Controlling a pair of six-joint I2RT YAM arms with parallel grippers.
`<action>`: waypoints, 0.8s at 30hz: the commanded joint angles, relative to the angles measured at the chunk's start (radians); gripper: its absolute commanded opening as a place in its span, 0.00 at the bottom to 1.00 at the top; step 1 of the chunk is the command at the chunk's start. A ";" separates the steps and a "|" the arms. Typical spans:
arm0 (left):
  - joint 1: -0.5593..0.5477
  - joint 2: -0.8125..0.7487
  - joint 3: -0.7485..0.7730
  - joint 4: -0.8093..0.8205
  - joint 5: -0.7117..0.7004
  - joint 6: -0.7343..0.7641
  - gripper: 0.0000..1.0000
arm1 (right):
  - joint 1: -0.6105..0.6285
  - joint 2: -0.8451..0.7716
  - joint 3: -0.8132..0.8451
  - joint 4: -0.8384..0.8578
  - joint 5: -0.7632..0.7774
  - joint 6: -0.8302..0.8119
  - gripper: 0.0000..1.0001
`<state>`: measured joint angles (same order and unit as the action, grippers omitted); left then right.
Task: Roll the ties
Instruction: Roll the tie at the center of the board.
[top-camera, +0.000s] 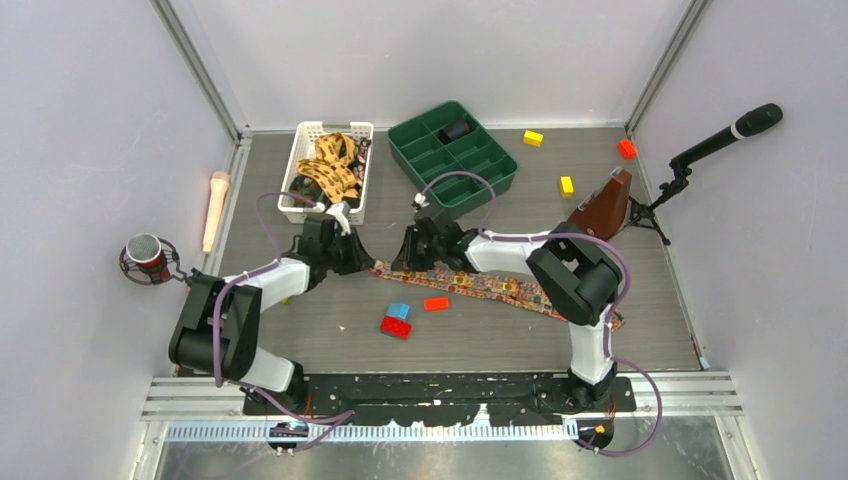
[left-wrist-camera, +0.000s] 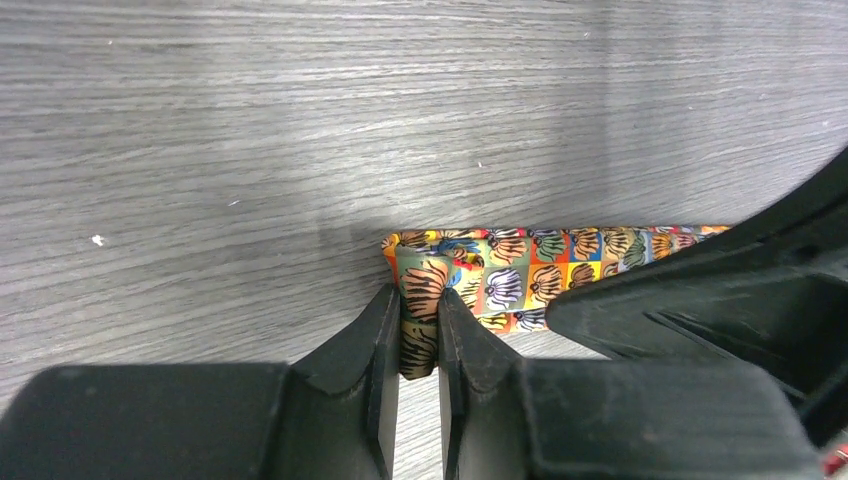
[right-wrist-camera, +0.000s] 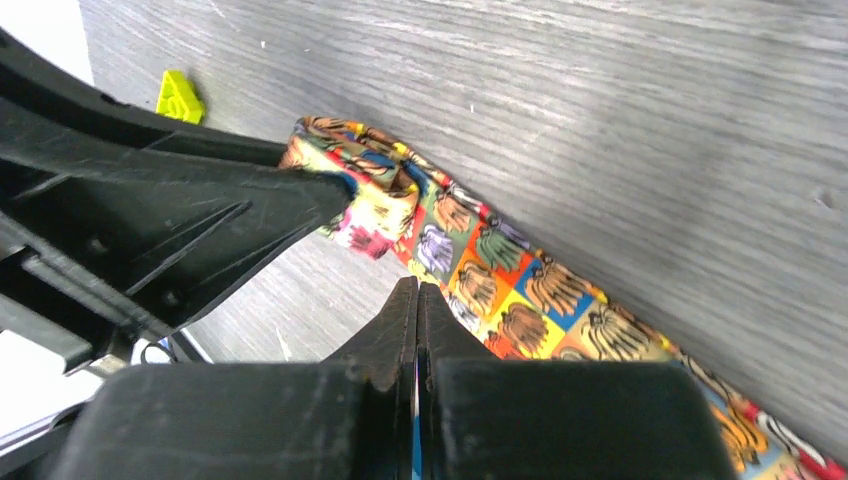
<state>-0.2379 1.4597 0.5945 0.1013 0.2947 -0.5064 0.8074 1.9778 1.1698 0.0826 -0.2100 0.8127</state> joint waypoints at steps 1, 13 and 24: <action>-0.064 -0.040 0.057 -0.082 -0.155 0.066 0.11 | -0.004 -0.127 -0.055 0.051 0.018 -0.042 0.00; -0.270 -0.019 0.162 -0.235 -0.560 0.184 0.05 | -0.004 -0.276 -0.162 0.036 0.116 -0.088 0.00; -0.416 0.034 0.218 -0.271 -0.773 0.244 0.00 | -0.026 -0.339 -0.238 0.024 0.206 -0.034 0.00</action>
<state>-0.6197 1.4651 0.7635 -0.1532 -0.3573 -0.3023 0.7982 1.7081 0.9539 0.0925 -0.0677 0.7483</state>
